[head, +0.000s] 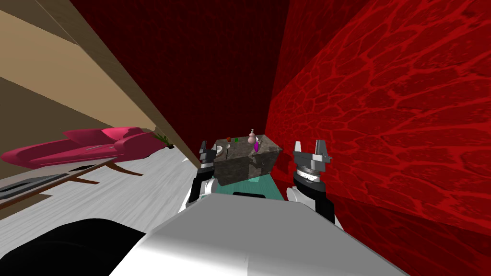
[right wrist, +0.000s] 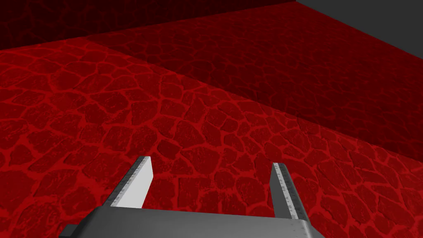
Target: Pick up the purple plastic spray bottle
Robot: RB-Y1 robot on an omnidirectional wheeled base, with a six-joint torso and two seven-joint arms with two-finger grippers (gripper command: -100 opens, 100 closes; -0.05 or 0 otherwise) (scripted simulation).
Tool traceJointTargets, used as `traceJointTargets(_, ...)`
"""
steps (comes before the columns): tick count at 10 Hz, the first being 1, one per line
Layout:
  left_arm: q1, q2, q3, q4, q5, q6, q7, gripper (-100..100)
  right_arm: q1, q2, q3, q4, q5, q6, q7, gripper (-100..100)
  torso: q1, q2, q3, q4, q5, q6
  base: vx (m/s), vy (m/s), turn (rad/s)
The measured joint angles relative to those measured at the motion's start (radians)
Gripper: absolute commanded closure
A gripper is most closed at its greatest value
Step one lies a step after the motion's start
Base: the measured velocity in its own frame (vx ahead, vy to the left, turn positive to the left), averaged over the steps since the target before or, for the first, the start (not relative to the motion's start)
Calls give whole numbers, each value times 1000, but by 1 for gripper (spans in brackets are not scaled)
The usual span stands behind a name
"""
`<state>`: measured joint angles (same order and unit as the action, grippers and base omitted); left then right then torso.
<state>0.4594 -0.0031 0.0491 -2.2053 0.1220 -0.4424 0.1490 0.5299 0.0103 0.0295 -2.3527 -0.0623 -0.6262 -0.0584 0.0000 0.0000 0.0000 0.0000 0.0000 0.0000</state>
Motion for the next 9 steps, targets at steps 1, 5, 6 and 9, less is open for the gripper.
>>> traceJointTargets(1, 0, 0, 0, 0, 0, 0, 0, 0, -4, -17, -4, 7, -5, 4, -4, -100, 0, 0, 0, 0, 0, 0, -15, 30, 18)
traceJointTargets(5, 0, 0, 0, 0, 0, 0, 0, 0, -11, -106, -27, 29, -45, 58, -51, -100, 4, 2, 1, 0, 1, 0, -30, 66, 23)
traceJointTargets(6, 0, 0, 0, 0, 0, 0, 0, 0, -13, -125, -33, 35, -59, 82, -68, -100, 5, 3, 1, 1, 1, 0, -52, 88, 40)
traceJointTargets(9, 0, 0, 0, 0, 0, 0, 0, 0, -47, -186, -78, 96, -118, 155, -138, -100, 7, 3, 2, 1, 2, 0, -60, 113, 37)
